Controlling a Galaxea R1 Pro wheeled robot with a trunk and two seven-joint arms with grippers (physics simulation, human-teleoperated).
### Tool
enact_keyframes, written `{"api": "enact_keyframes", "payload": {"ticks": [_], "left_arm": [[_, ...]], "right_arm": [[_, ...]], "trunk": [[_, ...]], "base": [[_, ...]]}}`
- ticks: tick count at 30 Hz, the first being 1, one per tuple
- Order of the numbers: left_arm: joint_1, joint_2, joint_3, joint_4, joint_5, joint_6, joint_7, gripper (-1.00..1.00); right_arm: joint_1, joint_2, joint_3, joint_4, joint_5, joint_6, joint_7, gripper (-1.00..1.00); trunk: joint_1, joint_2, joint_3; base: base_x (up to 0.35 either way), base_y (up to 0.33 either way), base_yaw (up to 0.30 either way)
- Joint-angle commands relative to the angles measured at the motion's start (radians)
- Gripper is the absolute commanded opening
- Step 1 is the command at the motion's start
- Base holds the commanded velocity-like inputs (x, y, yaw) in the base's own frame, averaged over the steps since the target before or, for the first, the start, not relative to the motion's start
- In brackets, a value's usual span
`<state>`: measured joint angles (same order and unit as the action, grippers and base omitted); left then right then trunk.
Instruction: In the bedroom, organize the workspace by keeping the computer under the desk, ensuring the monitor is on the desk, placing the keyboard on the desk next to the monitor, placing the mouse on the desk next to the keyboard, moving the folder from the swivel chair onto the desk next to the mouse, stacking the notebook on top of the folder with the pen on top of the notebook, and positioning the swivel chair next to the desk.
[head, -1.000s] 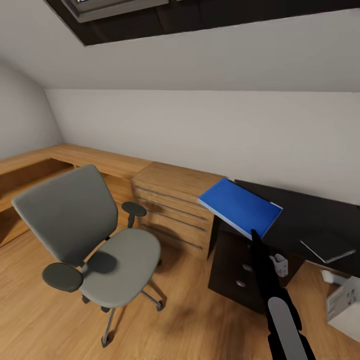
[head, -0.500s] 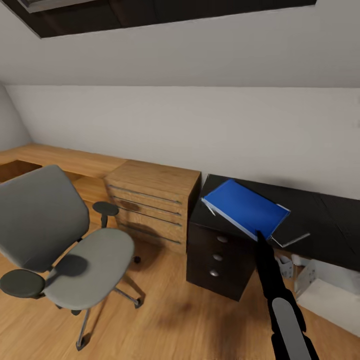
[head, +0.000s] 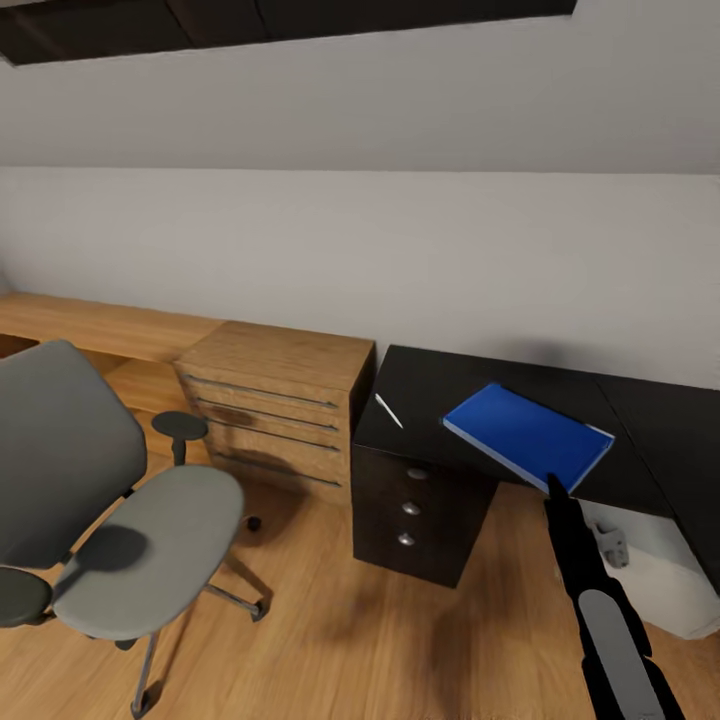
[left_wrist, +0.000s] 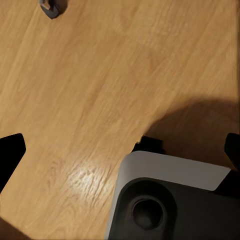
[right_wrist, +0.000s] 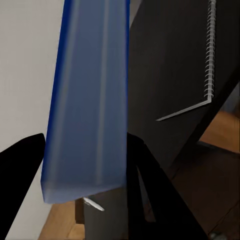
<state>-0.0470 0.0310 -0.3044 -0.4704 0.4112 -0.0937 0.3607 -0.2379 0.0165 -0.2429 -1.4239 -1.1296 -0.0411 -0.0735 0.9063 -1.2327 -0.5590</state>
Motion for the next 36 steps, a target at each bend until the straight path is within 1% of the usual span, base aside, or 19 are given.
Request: {"api": "enact_keyframes", "payload": {"ticks": [1,6,11,13,15,18,21,23,33,36], "left_arm": [[-0.001,0.001,-0.009,-0.001,0.011,-0.005,0.006,1.00],[-0.001,0.001,-0.009,0.000,0.011,-0.004,0.006,1.00],[-0.001,0.001,-0.009,0.000,0.010,-0.004,0.006,1.00],[-0.001,0.001,-0.009,0.000,0.011,-0.005,0.006,1.00],[-0.001,0.001,-0.009,0.000,0.010,-0.006,0.006,1.00],[-0.001,0.001,-0.009,0.000,0.010,-0.006,0.006,1.00],[-0.001,0.000,-0.009,0.000,0.009,-0.006,0.006,1.00],[-0.001,0.001,-0.010,0.001,0.009,-0.006,0.006,1.00],[-0.001,0.003,-0.009,0.003,0.011,-0.006,0.006,1.00],[-0.001,0.003,-0.009,0.003,0.011,-0.006,0.006,1.00]], "right_arm": [[-0.002,-0.005,0.000,0.004,-0.010,-0.012,-0.004,-1.00],[-0.016,-0.020,-0.001,0.039,-0.010,-0.083,-0.005,-1.00],[-0.026,-0.040,-0.001,0.054,-0.011,-0.095,-0.005,-1.00],[-0.027,-0.045,-0.002,0.056,-0.015,-0.096,-0.006,-1.00],[-0.027,-0.047,-0.021,0.060,-0.027,-0.097,-0.006,-1.00],[-0.027,-0.047,-0.069,0.080,-0.073,-0.097,-0.005,-1.00],[-0.027,-0.048,-0.085,0.088,-0.111,-0.097,-0.005,-1.00],[-0.027,-0.049,-0.091,0.091,-0.128,-0.097,-0.005,-1.00],[-0.028,-0.049,-0.093,0.092,-0.133,-0.102,-0.002,-1.00],[-0.028,-0.049,-0.093,0.092,-0.133,-0.137,-0.002,-1.00]], "trunk": [[-0.004,0.007,0.001],[-0.023,0.042,0.011],[-0.042,0.077,0.020],[-0.042,0.077,0.018],[-0.042,0.077,0.016],[-0.042,0.077,0.012],[-0.042,0.077,0.009],[-0.042,0.077,0.006],[-0.042,0.077,-0.006],[-0.042,0.077,-0.009]], "base": [[0.000,0.000,-0.184],[0.000,0.000,-0.184],[0.000,0.000,-0.185],[0.000,0.000,-0.185],[0.000,0.000,-0.186],[0.000,0.000,-0.187],[0.000,0.000,-0.188],[0.000,-0.017,-0.189],[0.076,-0.144,-0.189],[0.005,-0.008,-0.189]]}}
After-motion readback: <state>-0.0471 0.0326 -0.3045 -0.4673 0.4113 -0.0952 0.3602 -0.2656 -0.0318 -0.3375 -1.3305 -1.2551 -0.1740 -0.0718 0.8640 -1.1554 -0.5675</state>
